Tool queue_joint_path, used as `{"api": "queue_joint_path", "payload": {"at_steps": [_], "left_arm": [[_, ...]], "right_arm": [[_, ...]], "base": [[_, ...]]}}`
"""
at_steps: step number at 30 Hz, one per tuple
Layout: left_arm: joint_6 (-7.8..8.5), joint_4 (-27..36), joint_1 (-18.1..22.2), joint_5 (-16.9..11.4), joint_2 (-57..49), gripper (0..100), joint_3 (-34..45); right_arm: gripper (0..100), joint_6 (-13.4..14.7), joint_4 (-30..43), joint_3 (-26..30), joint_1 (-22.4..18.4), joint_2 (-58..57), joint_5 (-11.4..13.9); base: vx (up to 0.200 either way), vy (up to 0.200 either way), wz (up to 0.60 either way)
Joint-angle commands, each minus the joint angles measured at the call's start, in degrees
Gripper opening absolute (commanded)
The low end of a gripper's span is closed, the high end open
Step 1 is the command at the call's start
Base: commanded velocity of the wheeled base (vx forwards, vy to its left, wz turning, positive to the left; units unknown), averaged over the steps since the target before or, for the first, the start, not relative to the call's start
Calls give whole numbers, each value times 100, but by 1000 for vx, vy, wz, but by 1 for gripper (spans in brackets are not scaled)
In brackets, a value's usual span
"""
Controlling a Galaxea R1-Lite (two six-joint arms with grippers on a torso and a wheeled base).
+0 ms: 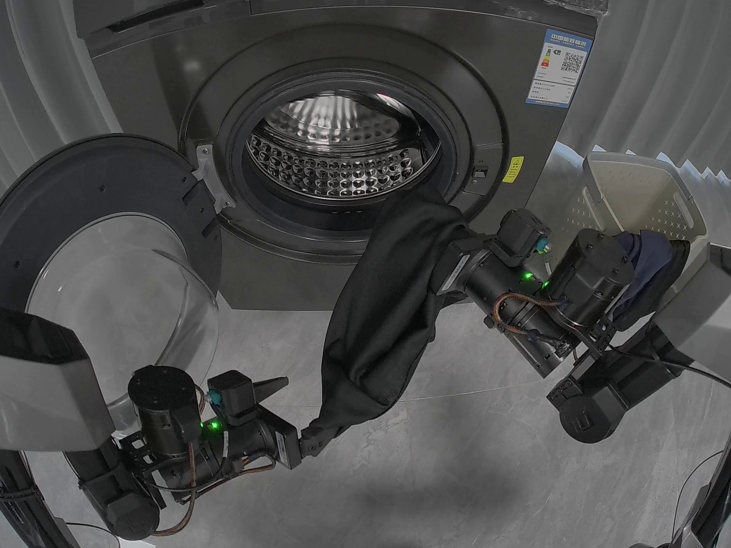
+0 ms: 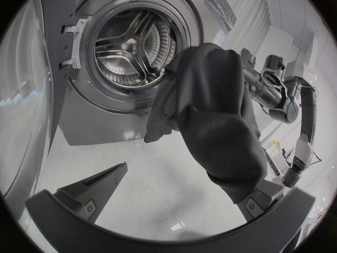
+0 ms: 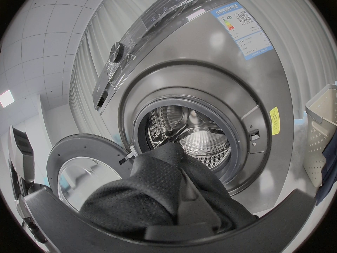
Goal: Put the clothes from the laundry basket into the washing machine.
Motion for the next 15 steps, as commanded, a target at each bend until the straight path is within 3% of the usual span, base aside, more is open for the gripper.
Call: {"api": "queue_joint_path", "payload": {"at_steps": [1, 8, 11, 15], "left_arm": [[1, -3, -187, 2, -51, 100, 221], [27, 6, -424, -6, -16, 100, 528], [221, 6, -486, -24, 2, 100, 660], [282, -3, -459, -15, -191, 100, 274]], "right_arm": [[0, -10, 54, -28, 73, -144, -13], [0, -10, 221, -124, 108, -320, -13], [0, -10, 291, -133, 108, -372, -13], [0, -10, 273, -80, 117, -346, -13]], "base": [[0, 0, 0], [0, 0, 0], [0, 0, 0], [0, 0, 0]]}}
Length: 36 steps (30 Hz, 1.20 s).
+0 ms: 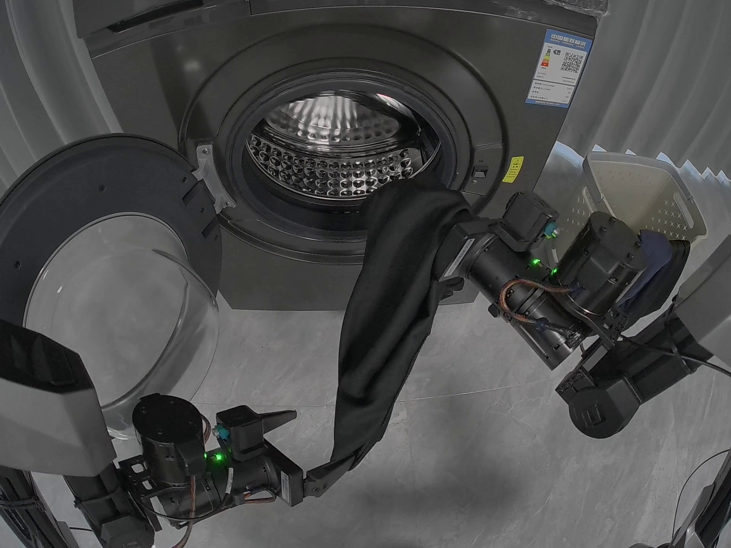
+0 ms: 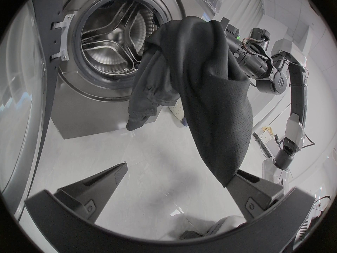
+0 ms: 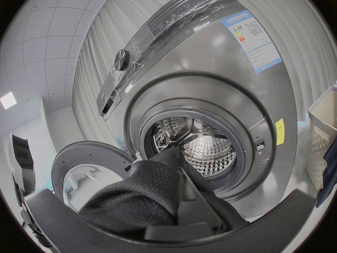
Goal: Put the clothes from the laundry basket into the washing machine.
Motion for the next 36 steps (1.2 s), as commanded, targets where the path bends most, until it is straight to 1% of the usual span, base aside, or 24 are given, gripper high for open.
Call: {"api": "queue_joint_path", "payload": {"at_steps": [1, 4, 7, 8, 11, 13, 14, 16, 19, 20, 22, 24, 28, 32, 36], "left_arm": [[21, 3, 4, 3, -233, 100, -440], [21, 3, -13, -23, -408, 100, -721], [-6, 65, -119, -331, -795, 100, -739], [-6, 109, -180, -375, -839, 100, -642], [21, 12, -242, -375, -654, 100, -238], [38, 3, -242, -366, -505, 100, -220], [56, 3, -224, -366, -408, 100, -308], [21, 3, -215, -375, -321, 100, -580], [21, 3, -207, -375, -66, 100, -1222], [21, 3, -207, -375, -39, 100, -1292], [12, 3, -224, -410, 224, 100, -1837], [3, 3, -233, -419, 365, 100, -2057], [-23, 3, -207, -427, 796, 100, -2778], [-6, 3, -224, -445, 971, 100, -3068], [3, 3, -242, -427, 1086, 100, -3182]], "right_arm": [[0, 1, -17, 47, 25, -26, 1], [0, 1, -52, 64, 33, -8, 1], [0, 1, -43, 56, 7, -8, -26], [0, 1, -43, 47, -2, -17, -34], [0, 1, -61, 38, -28, -8, -34], [0, 10, -79, 56, -11, -8, -34], [0, 10, -87, 82, 16, -8, -34], [0, 10, -87, 108, 33, -8, -34], [0, 10, -87, 99, 121, 71, -43], [0, 10, -87, 99, 121, 79, -43], [0, 10, -96, 108, 174, 159, -43], [0, 10, -105, 117, 192, 176, -43], [0, 10, -114, 143, 244, 194, -52], [0, 1, -114, 152, 253, 246, -52], [0, 10, -114, 152, 262, 246, -52]], "base": [[0, 0, 0], [0, 0, 0], [0, 0, 0], [0, 0, 0], [0, 0, 0], [0, 0, 0], [0, 0, 0], [0, 0, 0], [0, 0, 0], [0, 0, 0], [0, 0, 0], [0, 0, 0], [0, 0, 0], [0, 0, 0], [0, 0, 0]]}}
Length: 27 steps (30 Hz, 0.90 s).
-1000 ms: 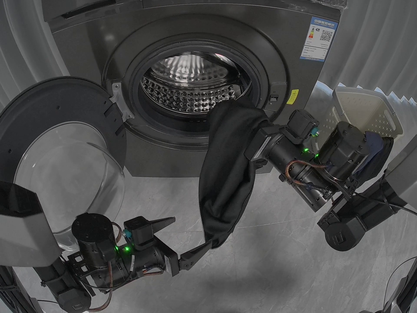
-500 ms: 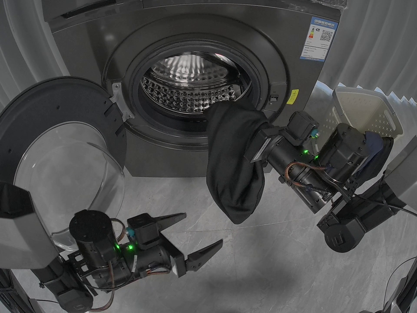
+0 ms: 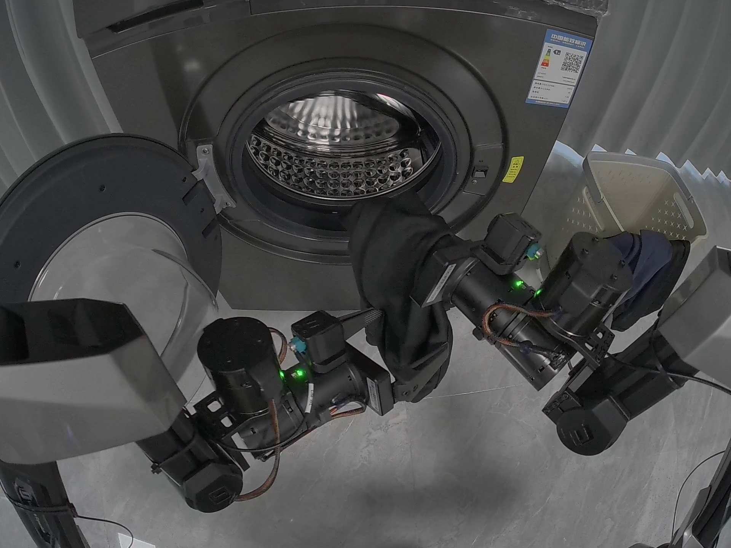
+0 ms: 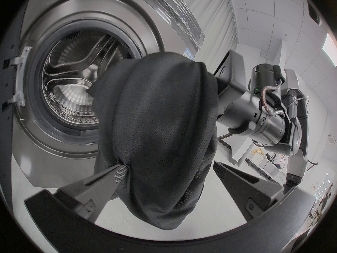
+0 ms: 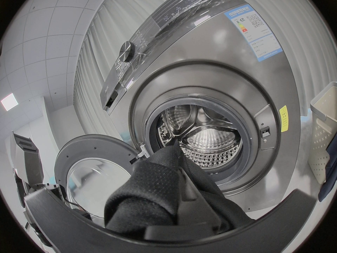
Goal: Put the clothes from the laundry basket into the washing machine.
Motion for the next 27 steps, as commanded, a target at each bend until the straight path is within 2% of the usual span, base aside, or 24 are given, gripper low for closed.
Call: {"api": "queue_joint_path", "payload": {"at_steps": [1, 4, 10, 15, 25, 26, 27], "left_arm": [[4, -3, -10, 23, 428, 100, -288], [22, 6, 60, 93, 613, 100, -543], [92, 6, 386, 471, 973, 100, -1053], [92, 6, 553, 524, 1122, 100, -1370], [84, 6, 640, 550, 1184, 100, -1501], [84, 6, 649, 550, 1184, 0, -1493], [84, 6, 649, 550, 1184, 0, -1501]], "right_arm": [[0, 4, -4, 6, 31, 69, 3], [0, 4, -4, 15, 74, 60, 3], [0, -5, -4, 208, 321, -2, -182], [0, -5, -4, 401, 514, -107, -243], [0, 13, -22, 445, 593, -116, -270], [0, 13, -48, 445, 593, -116, -270], [0, 13, -74, 445, 593, -116, -270]], "base": [[0, 0, 0], [0, 0, 0], [0, 0, 0], [0, 0, 0], [0, 0, 0], [0, 0, 0], [0, 0, 0]]}}
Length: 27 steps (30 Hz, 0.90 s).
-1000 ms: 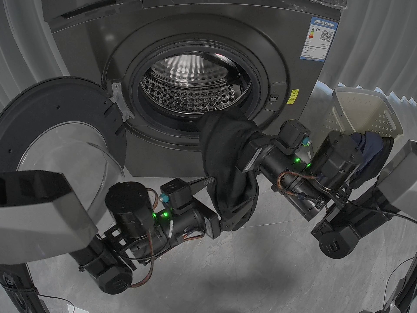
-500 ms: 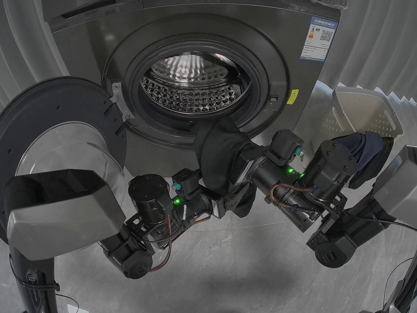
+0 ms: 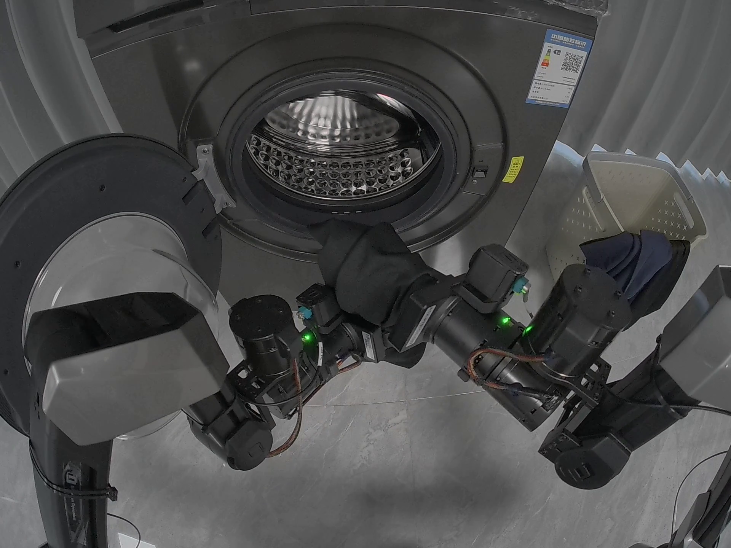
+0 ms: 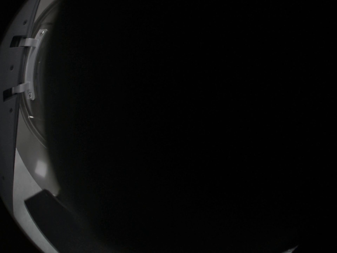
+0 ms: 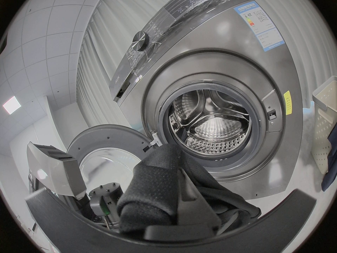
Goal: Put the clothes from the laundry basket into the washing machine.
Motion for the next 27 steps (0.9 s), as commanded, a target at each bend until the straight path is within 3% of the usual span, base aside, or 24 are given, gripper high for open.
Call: {"api": "queue_joint_path", "payload": {"at_steps": [1, 8, 16, 24, 25, 27], "left_arm": [[-5, 1, 28, 9, 32, 0, -15], [-41, -8, 151, 167, -21, 0, -103], [-137, 1, 256, 194, -847, 0, 213], [-172, 1, 248, 176, -1260, 0, 626], [-172, 1, 239, 176, -1339, 0, 705], [-172, 1, 239, 185, -1480, 0, 802]], "right_arm": [[0, 4, -57, 2, 5, -12, 2], [0, 4, -83, 107, -100, -170, 2], [0, 4, -83, 318, -909, -153, 11], [0, -5, -171, 380, -856, -39, 55], [100, -5, -171, 380, -838, -39, 64], [100, -5, -162, 406, -794, -74, 81]], "base": [[0, 0, 0], [0, 0, 0], [0, 0, 0], [0, 0, 0], [0, 0, 0], [0, 0, 0]]}}
